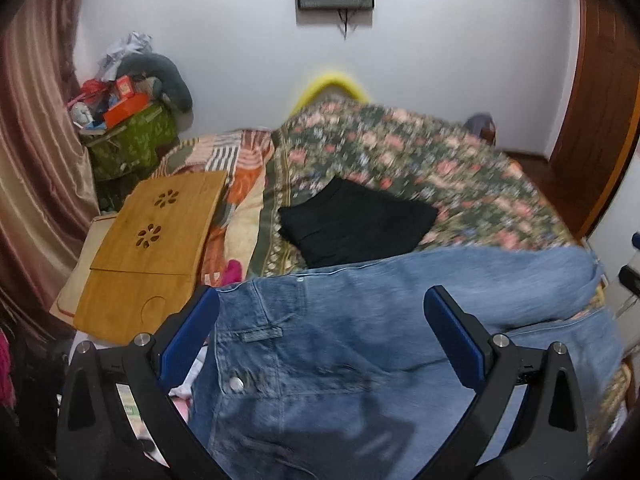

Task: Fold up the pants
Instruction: 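Grasp the jeans waistband with the left tool while the right tool grasps a leg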

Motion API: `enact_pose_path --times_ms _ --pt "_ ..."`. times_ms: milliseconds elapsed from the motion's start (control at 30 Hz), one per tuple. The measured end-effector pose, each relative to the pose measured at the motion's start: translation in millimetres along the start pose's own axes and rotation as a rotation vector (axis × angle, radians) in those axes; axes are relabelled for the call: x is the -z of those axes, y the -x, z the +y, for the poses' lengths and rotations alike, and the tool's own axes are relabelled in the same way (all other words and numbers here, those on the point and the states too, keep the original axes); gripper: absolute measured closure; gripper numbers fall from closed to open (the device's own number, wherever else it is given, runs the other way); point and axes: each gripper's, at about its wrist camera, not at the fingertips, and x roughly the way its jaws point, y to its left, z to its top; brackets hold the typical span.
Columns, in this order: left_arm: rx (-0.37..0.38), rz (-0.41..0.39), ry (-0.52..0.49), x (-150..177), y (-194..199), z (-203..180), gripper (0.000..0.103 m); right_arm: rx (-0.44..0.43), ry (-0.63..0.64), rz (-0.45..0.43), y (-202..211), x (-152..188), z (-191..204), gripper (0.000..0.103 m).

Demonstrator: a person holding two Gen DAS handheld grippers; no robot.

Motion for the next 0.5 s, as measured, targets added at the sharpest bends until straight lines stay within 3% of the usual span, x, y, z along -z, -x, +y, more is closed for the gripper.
enact_pose_path --times_ms 133,300,367,433,500 --pt "0.031 0.063 0.019 -3 -49 24 0.000 -0.044 0.022 0.058 -37 -4 -8 0.000" --pt "-0.057 0.183 0.014 1 -111 58 0.000 -0.133 0.032 0.129 -85 -7 -17 0.001" --pt "-0.083 0.219 0.022 6 -129 67 0.011 -0.159 0.045 0.152 -101 -8 -18 0.003" --pt "-0.114 0.256 0.037 10 -148 79 0.033 -0.166 0.056 0.182 -119 -11 -18 0.010" --pt "-0.128 0.273 0.053 14 -160 90 0.039 -0.183 0.056 0.229 -140 -12 -21 0.012"
